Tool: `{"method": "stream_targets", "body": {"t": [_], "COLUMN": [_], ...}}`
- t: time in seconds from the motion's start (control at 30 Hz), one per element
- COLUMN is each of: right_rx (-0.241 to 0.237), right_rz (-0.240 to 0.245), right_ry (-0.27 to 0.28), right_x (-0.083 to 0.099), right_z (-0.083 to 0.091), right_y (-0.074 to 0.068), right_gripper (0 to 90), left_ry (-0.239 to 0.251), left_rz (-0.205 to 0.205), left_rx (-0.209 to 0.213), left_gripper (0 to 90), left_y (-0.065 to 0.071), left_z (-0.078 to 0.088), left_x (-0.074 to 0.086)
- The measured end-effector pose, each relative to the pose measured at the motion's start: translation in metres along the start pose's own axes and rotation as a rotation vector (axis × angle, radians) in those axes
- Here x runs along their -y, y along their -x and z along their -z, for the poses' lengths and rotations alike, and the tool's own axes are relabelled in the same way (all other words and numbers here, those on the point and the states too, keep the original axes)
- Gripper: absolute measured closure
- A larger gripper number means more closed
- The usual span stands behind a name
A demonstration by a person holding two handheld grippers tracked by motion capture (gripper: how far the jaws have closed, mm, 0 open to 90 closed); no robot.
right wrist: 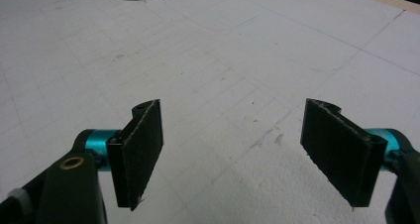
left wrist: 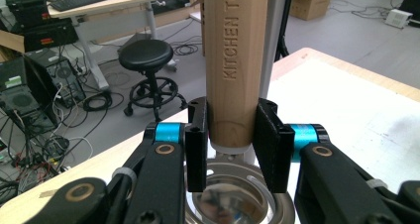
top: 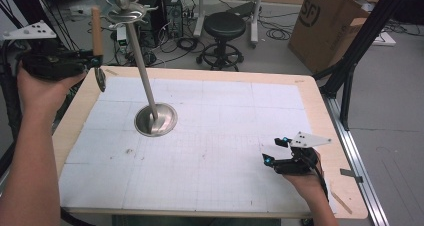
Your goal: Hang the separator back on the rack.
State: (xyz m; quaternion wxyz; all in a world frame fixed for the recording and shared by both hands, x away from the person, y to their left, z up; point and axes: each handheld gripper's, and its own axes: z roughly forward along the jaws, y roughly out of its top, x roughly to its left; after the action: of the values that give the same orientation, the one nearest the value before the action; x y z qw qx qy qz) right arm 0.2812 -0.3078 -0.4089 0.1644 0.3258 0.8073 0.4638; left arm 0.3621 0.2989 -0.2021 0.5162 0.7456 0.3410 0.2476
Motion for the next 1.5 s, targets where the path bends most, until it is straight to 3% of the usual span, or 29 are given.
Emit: {"method": "stream_targets", "body": {"t": [0.6,1.0,1.1,1.37,1.5], "right_rx": [-0.003,-0.003,-0.003,-0.003,-0.004], "right_rz": [-0.003,0.003,0.003,0.002,0.004], "right_ry": [0.001,0.0,0.0,-0.001,0.0], "right_x": [0.0,0.0,0.0,0.0,-0.001], "right_z": [0.0,0.001,0.0,0.0,0.0], "right_y": [0.0,-0.001,-0.001,-0.001,-0.001], "right_gripper": [23.7,23.7,23.7,23.7,23.7], "left_ry": [-0.011,-0.013,-0.023,-0.018,-0.006], "left_rz": [-0.001,-0.006,-0.016,-0.024,-0.003], "left_rx": [0.034,0.034,0.019,0.026,0.026], "left_gripper": [69.0,68.1,61.3,55.2,51.2], "left_y": [0.008,0.009,0.011,0.015,0.015], "left_z": [-0.019,-0.02,-0.021,-0.02,-0.019], "left_x": [0.007,0.007,0.007,0.006,0.009]}}
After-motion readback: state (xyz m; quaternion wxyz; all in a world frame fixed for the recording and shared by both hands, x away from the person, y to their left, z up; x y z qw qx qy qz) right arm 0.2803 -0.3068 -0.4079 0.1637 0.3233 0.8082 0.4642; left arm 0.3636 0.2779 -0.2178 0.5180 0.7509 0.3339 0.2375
